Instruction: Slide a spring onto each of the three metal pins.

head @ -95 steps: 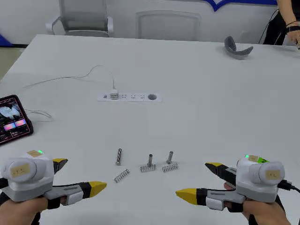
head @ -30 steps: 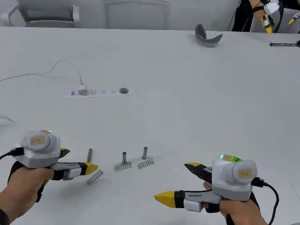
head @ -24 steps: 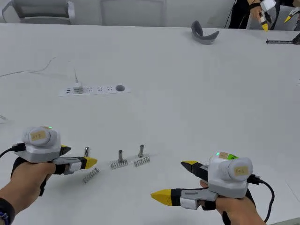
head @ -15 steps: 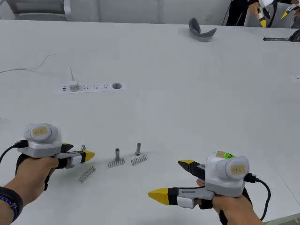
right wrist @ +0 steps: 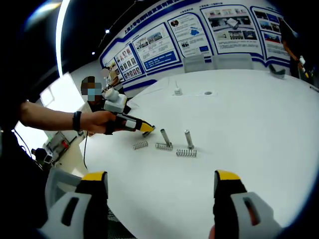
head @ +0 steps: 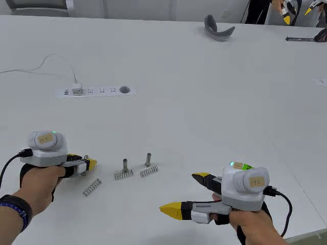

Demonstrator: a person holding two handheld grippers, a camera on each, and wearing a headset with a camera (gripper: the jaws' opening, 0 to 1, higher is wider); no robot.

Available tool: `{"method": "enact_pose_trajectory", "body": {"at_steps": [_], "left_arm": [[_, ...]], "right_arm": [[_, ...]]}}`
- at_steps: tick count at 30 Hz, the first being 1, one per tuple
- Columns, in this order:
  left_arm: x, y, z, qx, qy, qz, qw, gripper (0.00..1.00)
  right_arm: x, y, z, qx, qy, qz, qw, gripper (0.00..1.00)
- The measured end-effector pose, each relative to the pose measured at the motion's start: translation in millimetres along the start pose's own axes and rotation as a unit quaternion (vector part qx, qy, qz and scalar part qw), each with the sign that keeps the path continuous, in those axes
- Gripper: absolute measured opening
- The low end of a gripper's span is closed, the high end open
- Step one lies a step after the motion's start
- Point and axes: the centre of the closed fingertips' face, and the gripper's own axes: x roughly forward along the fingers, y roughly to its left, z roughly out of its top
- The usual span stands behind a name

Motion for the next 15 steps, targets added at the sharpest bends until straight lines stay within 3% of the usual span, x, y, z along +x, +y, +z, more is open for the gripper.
{"method": "enact_pose_trajectory", "body": {"at_steps": [5, 6, 9, 15], "left_arm": [[3.0, 1.9, -0.5, 0.018, 0.003, 0.006, 0.9998, 0.25], [4.3, -1.0, -0.3, 0.034, 0.004, -0.002, 0.9994, 0.25], [4.5, 1.6, -2.3, 0.077, 0.018, 0.008, 0.9969, 0.21], [3.6, 2.4, -4.0, 0.093, 0.025, 0.01, 0.9953, 0.15]], "right_arm": [[1.6, 1.5, 0.8, 0.003, -0.001, 0.002, 1.0, 0.88], [2.0, 2.4, 1.2, 0.007, -0.002, 0.005, 1.0, 0.88], [2.7, 2.6, 1.9, 0.007, -0.003, 0.005, 1.0, 0.87], [3.9, 5.3, 1.9, 0.012, -0.003, 0.01, 0.9999, 0.86]]}}
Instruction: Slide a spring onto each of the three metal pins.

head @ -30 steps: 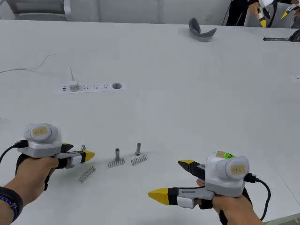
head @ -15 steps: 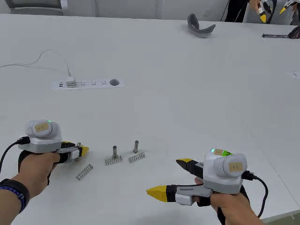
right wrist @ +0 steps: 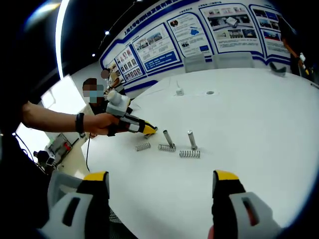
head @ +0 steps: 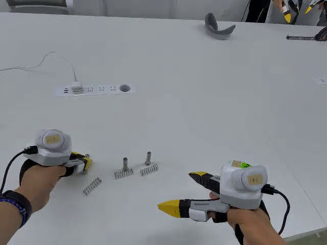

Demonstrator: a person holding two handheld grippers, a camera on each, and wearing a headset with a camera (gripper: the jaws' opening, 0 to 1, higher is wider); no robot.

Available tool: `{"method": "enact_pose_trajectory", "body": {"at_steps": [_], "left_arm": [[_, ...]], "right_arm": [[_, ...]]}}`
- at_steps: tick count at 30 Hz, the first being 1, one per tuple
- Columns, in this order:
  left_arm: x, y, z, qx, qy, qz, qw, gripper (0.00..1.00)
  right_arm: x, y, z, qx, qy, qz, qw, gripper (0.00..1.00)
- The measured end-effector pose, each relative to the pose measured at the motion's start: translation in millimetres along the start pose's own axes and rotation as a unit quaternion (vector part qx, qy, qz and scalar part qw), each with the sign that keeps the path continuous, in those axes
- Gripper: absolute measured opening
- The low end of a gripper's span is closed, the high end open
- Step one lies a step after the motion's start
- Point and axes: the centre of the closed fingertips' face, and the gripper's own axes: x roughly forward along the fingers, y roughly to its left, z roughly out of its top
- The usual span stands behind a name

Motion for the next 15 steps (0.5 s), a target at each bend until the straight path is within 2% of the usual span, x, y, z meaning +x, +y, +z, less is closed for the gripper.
{"method": "enact_pose_trajectory", "body": {"at_steps": [7, 15], "left_arm": [[2.7, -2.0, 2.6, 0.03, 0.009, 0.0, 0.9995, 0.13], [7.7, -2.3, 7.5, 0.033, 0.019, 0.012, 0.9992, 0.13]], "right_arm": [[0.8, 0.8, 1.0, -0.001, 0.0, 0.002, 1.0, 0.86], [0.2, 0.6, 1.8, 0.005, -0.002, 0.004, 1.0, 0.86]]}}
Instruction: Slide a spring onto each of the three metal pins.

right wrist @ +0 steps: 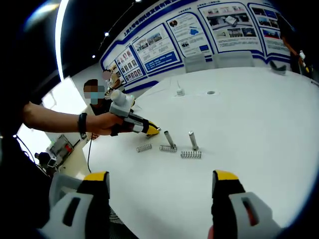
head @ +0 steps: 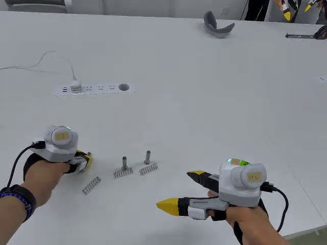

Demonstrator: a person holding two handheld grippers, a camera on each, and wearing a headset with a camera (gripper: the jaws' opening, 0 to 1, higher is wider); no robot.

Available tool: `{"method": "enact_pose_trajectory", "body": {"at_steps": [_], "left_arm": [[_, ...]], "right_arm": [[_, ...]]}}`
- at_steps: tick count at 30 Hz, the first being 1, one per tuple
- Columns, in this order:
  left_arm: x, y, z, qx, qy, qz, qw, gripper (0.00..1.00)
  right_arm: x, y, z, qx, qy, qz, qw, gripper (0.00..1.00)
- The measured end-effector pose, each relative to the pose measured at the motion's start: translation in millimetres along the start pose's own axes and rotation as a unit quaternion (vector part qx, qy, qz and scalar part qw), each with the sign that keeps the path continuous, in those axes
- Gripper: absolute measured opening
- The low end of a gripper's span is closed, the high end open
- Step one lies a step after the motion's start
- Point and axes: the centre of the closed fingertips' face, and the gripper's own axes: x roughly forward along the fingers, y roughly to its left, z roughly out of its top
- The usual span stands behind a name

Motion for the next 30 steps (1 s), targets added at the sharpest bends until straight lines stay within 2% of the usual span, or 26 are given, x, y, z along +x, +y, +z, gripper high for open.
{"method": "enact_pose_trajectory", "body": {"at_steps": [7, 9, 12, 14, 17, 20, 22, 24, 30], "left_arm": [[5.0, -3.3, 3.0, 0.01, 0.002, 0.016, 0.9998, 0.16], [5.3, -2.4, 2.8, 0.032, 0.005, 0.026, 0.9991, 0.15], [4.9, -3.5, 1.6, 0.033, 0.005, 0.028, 0.999, 0.11], [4.8, -3.3, 0.7, 0.02, 0.005, 0.03, 0.9993, 0.1], [3.9, -3.0, -0.4, 0.02, 0.008, 0.03, 0.9993, 0.08], [3.3, -5.8, -1.9, 0.012, 0.014, 0.02, 0.9996, 0.08], [1.9, -6.2, -4.4, -0.005, 0.016, 0.015, 0.9997, 0.07], [0.6, -7.1, -5.6, -0.023, 0.015, 0.01, 0.9996, 0.07], [-10.2, -6.2, -2.7, -0.044, 0.0, 0.012, 0.999, 0.07]], "right_arm": [[-0.4, -1.3, -1.4, 0.004, 0.002, -0.002, 1.0, 0.85], [-0.5, -2.1, -1.9, 0.004, 0.002, -0.003, 1.0, 0.85], [-1.4, -2.8, -2.1, 0.005, 0.002, -0.004, 1.0, 0.85], [-2.4, -3.4, -1.9, 0.005, 0.001, -0.005, 1.0, 0.85], [-3.5, -4.4, -1.6, 0.007, 0.0, -0.007, 1.0, 0.85], [-3.6, -5.2, -2.6, 0.007, 0.002, -0.008, 0.9999, 0.85], [-3.4, -5.6, -3.3, 0.006, 0.003, -0.009, 0.9999, 0.85], [-3.4, -5.4, -2.4, 0.007, 0.002, -0.009, 0.9999, 0.85], [-4.1, -6.1, 0.9, 0.005, -0.002, -0.012, 0.9999, 0.84]]}}
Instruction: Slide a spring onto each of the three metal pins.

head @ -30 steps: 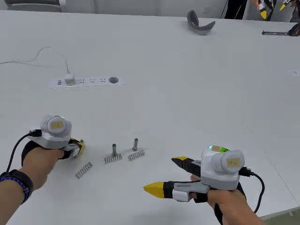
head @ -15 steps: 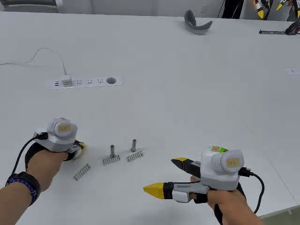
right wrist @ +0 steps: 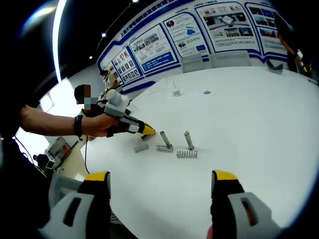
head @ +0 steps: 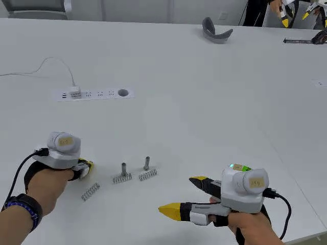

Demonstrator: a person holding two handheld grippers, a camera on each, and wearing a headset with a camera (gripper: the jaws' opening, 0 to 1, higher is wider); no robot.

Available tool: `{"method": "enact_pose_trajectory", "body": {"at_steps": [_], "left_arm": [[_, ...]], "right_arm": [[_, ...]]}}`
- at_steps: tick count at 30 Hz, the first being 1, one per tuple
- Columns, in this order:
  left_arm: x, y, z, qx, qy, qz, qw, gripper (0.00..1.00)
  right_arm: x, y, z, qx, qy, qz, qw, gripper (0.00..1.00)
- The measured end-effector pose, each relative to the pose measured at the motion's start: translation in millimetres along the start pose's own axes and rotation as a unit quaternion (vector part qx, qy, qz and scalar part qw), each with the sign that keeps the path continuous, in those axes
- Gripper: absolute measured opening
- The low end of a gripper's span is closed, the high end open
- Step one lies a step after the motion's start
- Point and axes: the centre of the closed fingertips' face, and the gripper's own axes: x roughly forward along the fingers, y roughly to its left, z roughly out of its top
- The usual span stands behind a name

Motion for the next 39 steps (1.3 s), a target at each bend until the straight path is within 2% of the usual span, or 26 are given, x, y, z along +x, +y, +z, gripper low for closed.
{"method": "enact_pose_trajectory", "body": {"at_steps": [11, 27, 39], "left_arm": [[-25.0, 2.8, 2.5, -0.019, -0.025, 0.005, 0.9995, 0.07], [-46.8, 4.8, -2.1, -0.026, -0.034, 0.011, 0.999, 0.07], [-60.0, 4.4, -11.5, -0.021, -0.034, 0.018, 0.999, 0.07]], "right_arm": [[-1.0, 2.6, -2.2, -0.001, 0.001, 0.002, 1.0, 0.84], [-3.6, 5.3, -2.9, -0.003, 0.0, 0.004, 1.0, 0.84], [-2.7, 8.4, -6.1, -0.008, 0.004, 0.006, 0.9999, 0.84]]}}
